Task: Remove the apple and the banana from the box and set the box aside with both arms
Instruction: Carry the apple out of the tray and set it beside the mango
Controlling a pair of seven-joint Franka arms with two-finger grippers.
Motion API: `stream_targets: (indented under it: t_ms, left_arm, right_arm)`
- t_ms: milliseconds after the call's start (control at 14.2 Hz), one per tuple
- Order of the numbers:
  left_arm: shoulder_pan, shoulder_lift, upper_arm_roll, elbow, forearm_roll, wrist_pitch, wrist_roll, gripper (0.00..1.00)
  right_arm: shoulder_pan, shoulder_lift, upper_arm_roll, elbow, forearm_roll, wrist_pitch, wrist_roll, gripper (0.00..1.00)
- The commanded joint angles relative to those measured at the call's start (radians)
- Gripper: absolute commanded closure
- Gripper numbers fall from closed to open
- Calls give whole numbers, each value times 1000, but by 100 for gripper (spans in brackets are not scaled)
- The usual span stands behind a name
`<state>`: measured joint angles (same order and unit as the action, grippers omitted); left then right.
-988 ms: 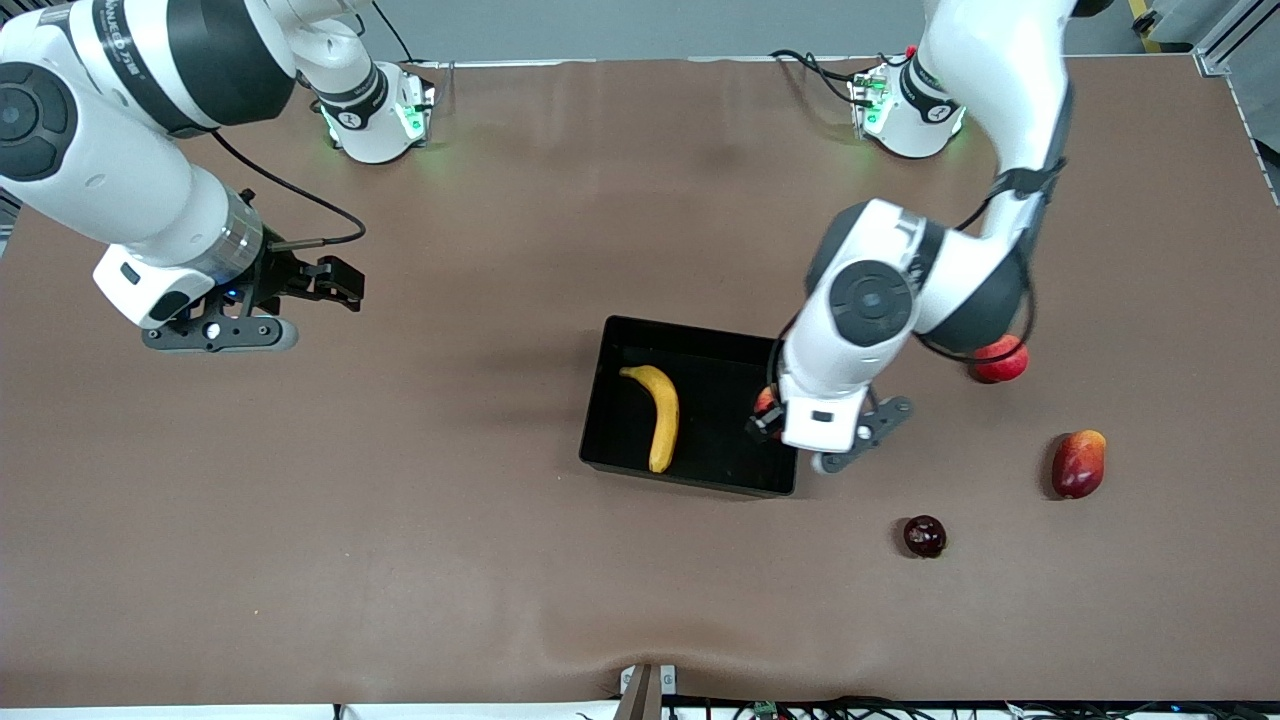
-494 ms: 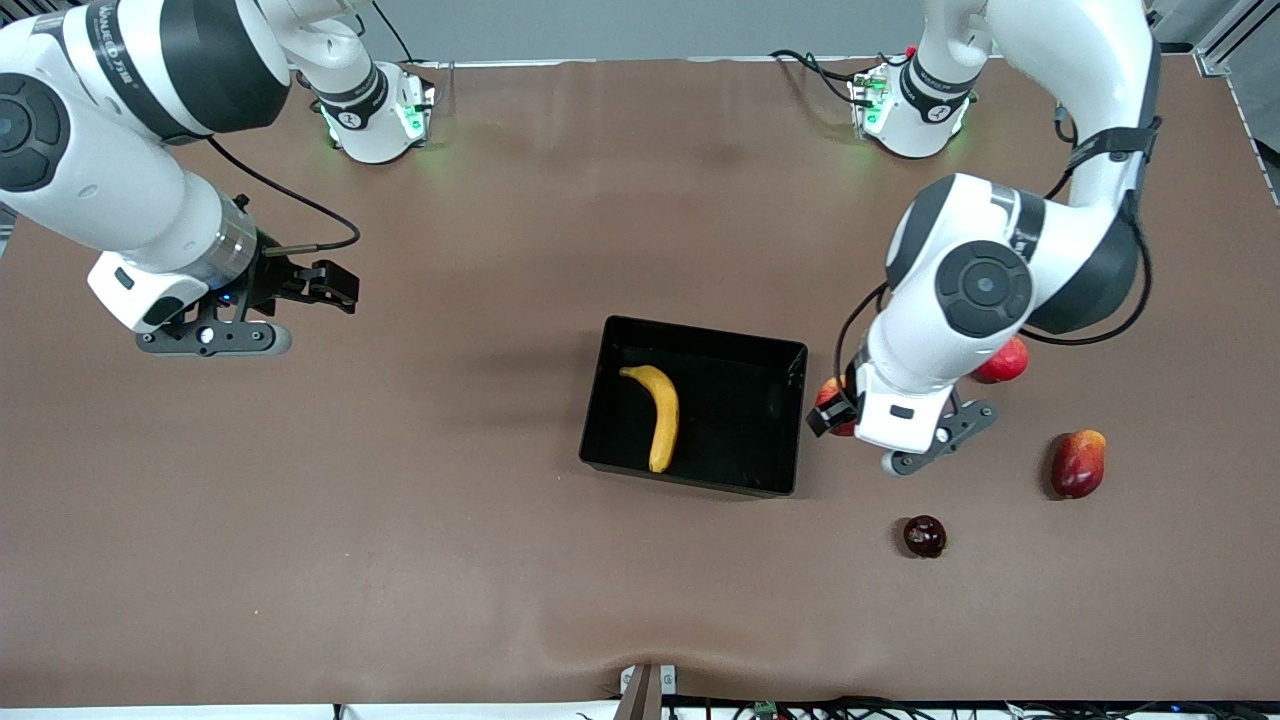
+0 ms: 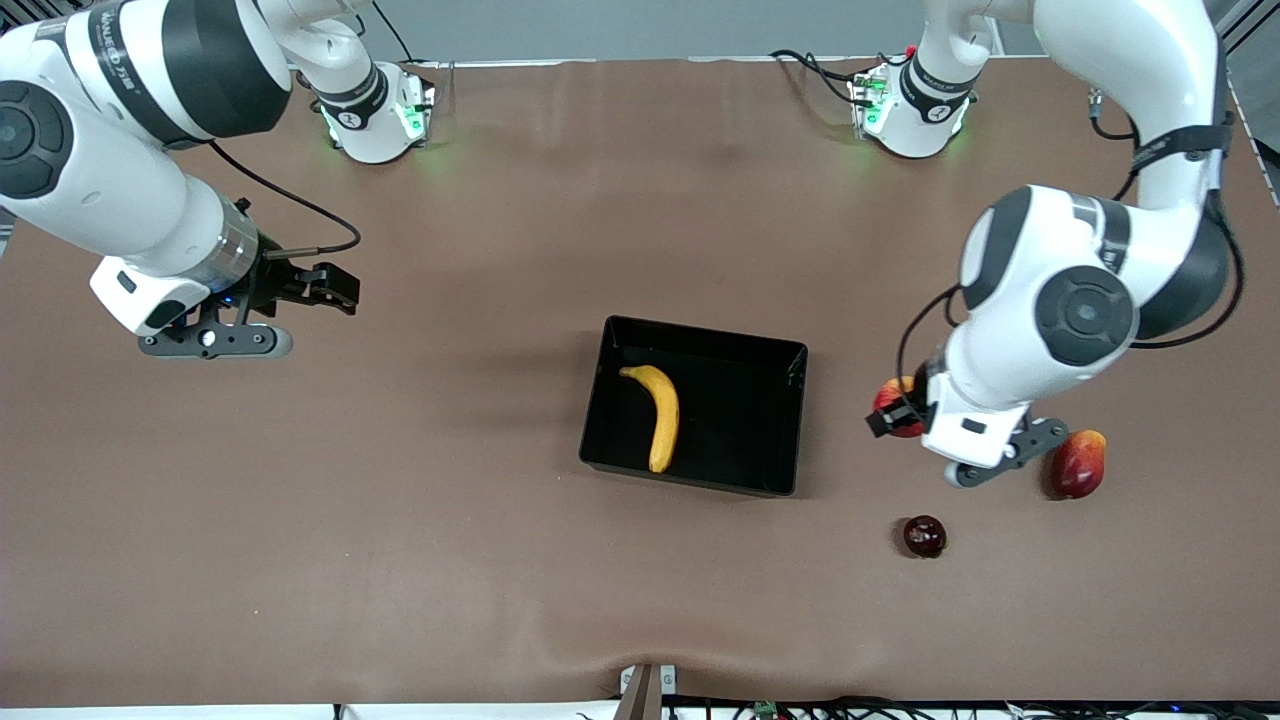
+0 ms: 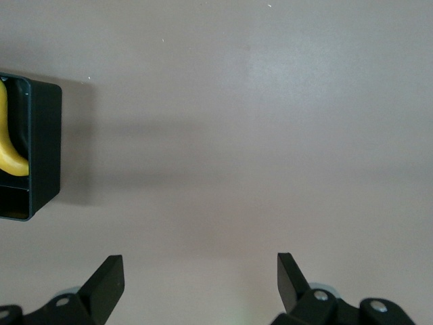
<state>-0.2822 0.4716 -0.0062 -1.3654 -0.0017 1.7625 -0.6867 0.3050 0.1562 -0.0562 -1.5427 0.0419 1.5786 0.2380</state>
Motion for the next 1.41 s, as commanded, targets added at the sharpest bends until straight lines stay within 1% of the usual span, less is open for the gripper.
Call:
stream_targets:
  t_ms: [0, 282, 494, 706, 917, 1199, 1340]
  left_arm:
    - [49, -42, -5, -76, 17, -5, 85, 100]
    - [110, -39, -3, -144, 19, 9, 168, 100]
    - [164, -37, -3, -208, 31, 61, 245, 100]
    - [207, -37, -5, -308, 91, 174, 311, 100]
    - [251, -37, -5, -409, 104, 299, 375, 100]
    - [323, -11, -6, -463, 104, 428, 501, 100]
    - [366, 10, -9, -474, 104, 486, 577, 100]
  right_arm:
    - [-12, 0, 6, 4, 15, -11, 15, 0]
    - [-12, 2, 6, 4, 13, -9, 15, 0]
    - [-11, 2, 6, 6, 13, -8, 15, 0]
    - [-7, 2, 6, 4, 13, -6, 15, 0]
    - [-14, 5, 6, 6, 13, -5, 15, 0]
    - [-15, 17, 6, 6, 12, 1, 15, 0]
    - [-15, 25, 6, 6, 12, 3, 17, 0]
